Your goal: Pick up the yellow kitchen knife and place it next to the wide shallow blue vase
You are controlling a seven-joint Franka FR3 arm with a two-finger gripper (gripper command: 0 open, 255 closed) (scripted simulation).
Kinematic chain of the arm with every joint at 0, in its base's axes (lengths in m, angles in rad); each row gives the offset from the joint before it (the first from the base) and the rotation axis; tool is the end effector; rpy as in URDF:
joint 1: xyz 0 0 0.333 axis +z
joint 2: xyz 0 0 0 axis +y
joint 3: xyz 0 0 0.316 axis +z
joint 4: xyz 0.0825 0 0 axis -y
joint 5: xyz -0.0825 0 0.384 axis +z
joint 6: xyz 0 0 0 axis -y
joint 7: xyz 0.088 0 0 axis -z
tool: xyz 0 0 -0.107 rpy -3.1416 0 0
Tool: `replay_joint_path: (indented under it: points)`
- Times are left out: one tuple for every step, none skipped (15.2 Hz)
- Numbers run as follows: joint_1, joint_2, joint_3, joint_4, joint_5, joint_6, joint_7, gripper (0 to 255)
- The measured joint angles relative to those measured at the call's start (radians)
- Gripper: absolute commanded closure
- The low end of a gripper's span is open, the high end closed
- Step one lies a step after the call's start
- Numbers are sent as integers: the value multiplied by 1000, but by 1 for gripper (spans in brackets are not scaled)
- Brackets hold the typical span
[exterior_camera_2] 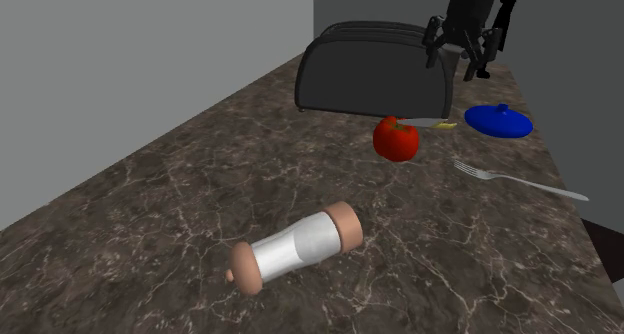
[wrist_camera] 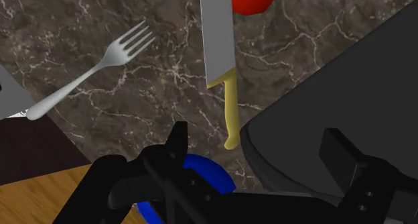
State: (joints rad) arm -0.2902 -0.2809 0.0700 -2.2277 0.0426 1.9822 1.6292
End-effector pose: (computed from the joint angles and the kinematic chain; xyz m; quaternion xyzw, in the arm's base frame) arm 0.4606 -0.0985 0.4911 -0.5944 0.8039 -0.0069 0.0189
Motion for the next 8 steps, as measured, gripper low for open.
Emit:
replay_joint_path:
  points:
    - [0,0,0,0,0,0,2,0]
    - [0,2,0,2,0,-2,2,255]
    - [0,2,1,4,-1,4,4,255]
    - [0,2,0,9,-1,24,3,255]
    - [-1,8,-1,13,-2,71,1,255]
    - [0,12,0,12,-1,115,1,255]
    - [-1,12,-2,11,-1,120,-3,255]
    - [0,-3,-2,-6,1,55,-3,255]
